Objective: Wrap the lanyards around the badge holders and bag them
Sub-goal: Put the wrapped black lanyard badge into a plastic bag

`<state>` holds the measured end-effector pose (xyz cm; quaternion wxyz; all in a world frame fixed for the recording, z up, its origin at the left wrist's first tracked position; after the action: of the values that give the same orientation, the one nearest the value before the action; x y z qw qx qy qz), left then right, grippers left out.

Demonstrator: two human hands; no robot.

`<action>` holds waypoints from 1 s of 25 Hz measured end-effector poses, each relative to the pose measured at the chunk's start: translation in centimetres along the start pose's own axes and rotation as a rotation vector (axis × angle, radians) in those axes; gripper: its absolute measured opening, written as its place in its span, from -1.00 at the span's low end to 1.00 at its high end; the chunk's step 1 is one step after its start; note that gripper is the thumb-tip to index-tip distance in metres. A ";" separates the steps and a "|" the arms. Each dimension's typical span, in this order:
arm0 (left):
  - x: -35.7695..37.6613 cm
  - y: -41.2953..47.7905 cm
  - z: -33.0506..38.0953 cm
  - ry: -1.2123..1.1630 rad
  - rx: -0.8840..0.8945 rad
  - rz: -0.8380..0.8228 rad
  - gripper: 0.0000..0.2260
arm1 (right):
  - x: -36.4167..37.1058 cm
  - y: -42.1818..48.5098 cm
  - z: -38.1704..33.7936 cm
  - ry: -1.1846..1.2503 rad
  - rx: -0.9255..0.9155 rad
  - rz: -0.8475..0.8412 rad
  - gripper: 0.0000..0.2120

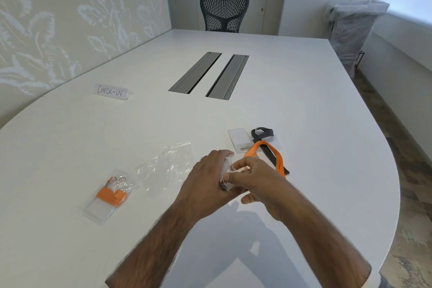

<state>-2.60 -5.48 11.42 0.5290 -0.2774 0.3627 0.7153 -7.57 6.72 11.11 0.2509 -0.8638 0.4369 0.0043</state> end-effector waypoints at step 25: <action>-1.2 -1.4 -1.8 -0.839 -0.595 -0.192 -0.78 | -0.1 -0.1 -1.4 0.166 -0.255 0.001 -0.62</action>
<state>-0.87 -7.35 10.98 0.5905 -0.1373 -0.1264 0.7852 -7.81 6.28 12.40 0.1025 -0.8857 0.4526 -0.0115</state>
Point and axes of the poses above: each hand's wrist, its own y-axis towards the middle knuckle, its own x-axis out of the palm, z = x × y, the point moved 7 cm from there along y, towards the middle knuckle, and after that the axes turned 1 degree about x, right-handed, at the moved point
